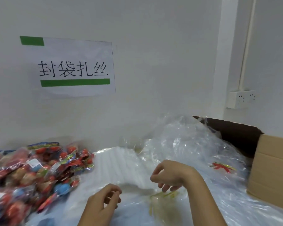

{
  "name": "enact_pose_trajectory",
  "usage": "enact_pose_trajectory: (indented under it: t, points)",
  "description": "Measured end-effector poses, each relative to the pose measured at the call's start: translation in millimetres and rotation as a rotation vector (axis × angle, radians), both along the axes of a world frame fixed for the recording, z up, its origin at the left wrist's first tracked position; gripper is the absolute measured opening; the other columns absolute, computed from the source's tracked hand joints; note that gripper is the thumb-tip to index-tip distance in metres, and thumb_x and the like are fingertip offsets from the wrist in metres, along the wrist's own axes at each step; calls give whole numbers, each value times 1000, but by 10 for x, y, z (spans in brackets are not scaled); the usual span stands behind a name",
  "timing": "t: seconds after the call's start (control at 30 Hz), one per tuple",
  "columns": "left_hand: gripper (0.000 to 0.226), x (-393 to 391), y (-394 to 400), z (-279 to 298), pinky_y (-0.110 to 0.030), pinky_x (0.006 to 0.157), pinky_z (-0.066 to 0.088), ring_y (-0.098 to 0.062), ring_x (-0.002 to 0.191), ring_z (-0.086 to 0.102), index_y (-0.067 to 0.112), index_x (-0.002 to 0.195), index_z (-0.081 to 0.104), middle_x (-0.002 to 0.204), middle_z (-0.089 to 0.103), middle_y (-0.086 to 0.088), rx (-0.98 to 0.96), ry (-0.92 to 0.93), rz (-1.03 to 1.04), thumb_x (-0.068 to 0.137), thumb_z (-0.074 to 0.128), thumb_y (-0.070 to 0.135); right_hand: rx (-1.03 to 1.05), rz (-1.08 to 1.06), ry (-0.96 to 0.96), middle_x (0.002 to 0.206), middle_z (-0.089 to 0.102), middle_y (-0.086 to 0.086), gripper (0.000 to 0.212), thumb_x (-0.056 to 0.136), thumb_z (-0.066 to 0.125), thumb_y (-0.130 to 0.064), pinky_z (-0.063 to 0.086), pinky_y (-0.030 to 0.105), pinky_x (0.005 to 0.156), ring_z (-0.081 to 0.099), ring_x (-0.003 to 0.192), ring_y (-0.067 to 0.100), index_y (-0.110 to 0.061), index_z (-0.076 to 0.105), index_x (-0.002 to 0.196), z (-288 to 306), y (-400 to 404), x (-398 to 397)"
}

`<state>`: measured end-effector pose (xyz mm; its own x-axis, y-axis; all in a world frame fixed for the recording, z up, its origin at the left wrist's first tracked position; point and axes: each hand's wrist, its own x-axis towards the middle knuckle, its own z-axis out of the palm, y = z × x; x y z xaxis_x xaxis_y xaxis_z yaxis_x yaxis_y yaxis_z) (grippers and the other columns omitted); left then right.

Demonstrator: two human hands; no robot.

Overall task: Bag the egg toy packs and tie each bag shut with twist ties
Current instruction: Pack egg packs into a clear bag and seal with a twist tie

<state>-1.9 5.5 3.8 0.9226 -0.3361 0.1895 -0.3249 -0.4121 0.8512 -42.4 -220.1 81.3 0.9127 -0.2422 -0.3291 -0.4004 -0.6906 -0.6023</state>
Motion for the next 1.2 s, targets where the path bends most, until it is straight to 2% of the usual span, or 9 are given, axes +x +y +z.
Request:
enact_pose_trajectory:
  t: [0.17,0.3,0.4,0.53,0.67,0.8,0.9,1.0,1.2]
  points:
    - [22,-5,13,-29,-17,60,49,-7,67,66,23,82,69,77,74,1,31,-57,-2,95,60,8,-297,-190,-22,116,68,6,32,91,68,-25,51,27,86,64,106,21,-8,65,119,33,-333,-140]
    - [23,-20,11,-56,-17,62,48,-8,68,65,26,82,69,77,73,1,45,-92,-3,95,60,9,-371,-227,171,142,49,10,69,84,78,-39,41,39,111,46,132,28,-15,42,139,-99,-412,-279]
    - [23,-28,15,-75,-18,67,49,-8,69,64,26,81,69,76,71,0,36,-110,8,94,60,9,-388,-173,276,141,55,7,73,83,82,-32,46,37,108,54,127,26,-12,44,142,-207,-373,-257]
    - [25,-40,1,-82,-21,69,52,-6,72,64,26,80,69,76,71,2,32,-114,2,94,60,7,-365,-195,231,116,71,7,42,87,76,-12,53,30,90,64,92,23,-8,65,126,-355,-362,-136]
    - [25,-46,-19,-78,-14,63,47,-8,73,62,28,79,68,77,69,5,44,-126,-16,94,59,10,-357,-233,50,110,68,9,27,87,62,-1,57,30,82,69,96,25,-10,72,110,-403,-369,-95]
    - [23,-76,-72,-58,-14,63,46,-9,75,62,29,81,67,80,69,6,43,-162,-49,94,59,12,-277,-150,-342,96,61,3,30,87,51,-1,43,21,57,60,74,19,-26,69,90,-287,-176,-56]
    - [4,-110,-114,-30,-13,65,47,-8,80,65,33,91,67,86,69,14,-45,-125,-82,91,66,29,-146,-32,-639,80,62,-5,31,89,55,-2,39,9,52,56,63,3,-30,68,83,-220,193,18]
    - [53,-138,-127,-20,-16,74,50,1,95,64,44,113,57,104,65,24,-69,9,-161,67,70,67,-58,62,-827,81,63,-13,30,91,58,-6,43,3,65,58,77,-7,-32,68,82,-221,627,72]
    - [9,-42,-101,-18,-11,71,48,4,86,64,27,90,75,82,72,19,-136,-122,72,92,66,27,215,171,-873,86,70,-10,31,91,61,-2,51,10,72,64,89,-2,-29,73,97,-283,990,95]
